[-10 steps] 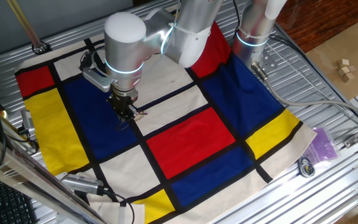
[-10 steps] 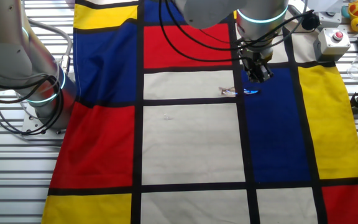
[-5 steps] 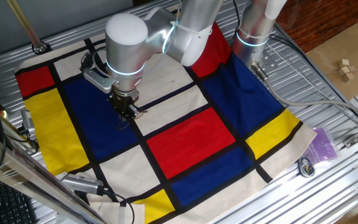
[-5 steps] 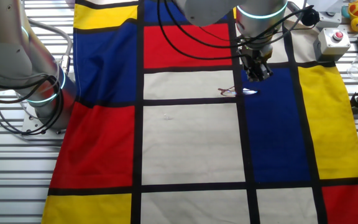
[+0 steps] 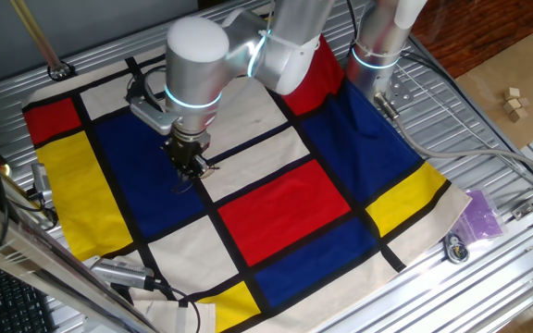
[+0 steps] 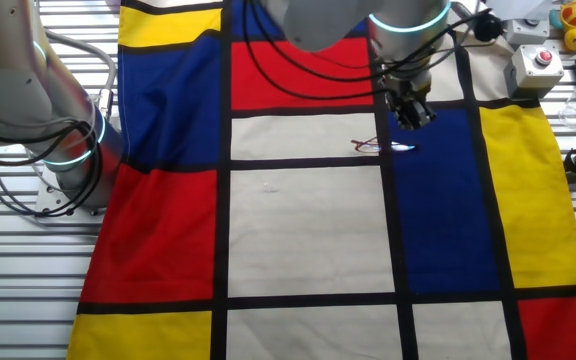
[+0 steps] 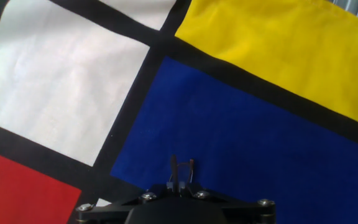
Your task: Unfold the leg of the glasses (with one hand)
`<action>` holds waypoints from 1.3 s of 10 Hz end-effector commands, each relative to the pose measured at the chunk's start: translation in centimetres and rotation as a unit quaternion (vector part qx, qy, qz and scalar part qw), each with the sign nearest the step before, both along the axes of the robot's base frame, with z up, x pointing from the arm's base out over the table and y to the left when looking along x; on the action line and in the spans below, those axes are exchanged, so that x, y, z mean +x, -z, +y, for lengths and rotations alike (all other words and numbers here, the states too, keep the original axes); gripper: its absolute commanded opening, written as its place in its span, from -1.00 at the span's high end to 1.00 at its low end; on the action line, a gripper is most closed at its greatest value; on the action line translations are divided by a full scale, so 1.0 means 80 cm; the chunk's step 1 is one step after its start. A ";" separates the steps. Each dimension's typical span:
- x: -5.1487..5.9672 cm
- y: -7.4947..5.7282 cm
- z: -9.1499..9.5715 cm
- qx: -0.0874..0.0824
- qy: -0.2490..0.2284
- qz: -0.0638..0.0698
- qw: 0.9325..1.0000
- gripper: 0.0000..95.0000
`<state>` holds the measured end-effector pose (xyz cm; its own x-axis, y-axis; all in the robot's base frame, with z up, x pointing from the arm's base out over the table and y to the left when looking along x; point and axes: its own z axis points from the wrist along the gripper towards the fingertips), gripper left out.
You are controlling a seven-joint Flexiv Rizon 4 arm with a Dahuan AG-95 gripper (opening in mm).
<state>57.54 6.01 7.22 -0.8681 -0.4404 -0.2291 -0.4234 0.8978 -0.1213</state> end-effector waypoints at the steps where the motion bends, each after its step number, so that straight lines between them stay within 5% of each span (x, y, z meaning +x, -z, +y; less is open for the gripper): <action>1: 0.000 -0.002 -0.001 -0.003 0.003 -0.005 1.000 1.00; 3: -0.001 -0.004 0.000 -0.004 0.000 0.003 1.000 1.00; 5: -0.002 -0.004 0.000 -0.006 0.001 0.029 1.000 1.00; 13: -0.003 -0.004 -0.001 -0.008 -0.002 0.046 0.999 1.00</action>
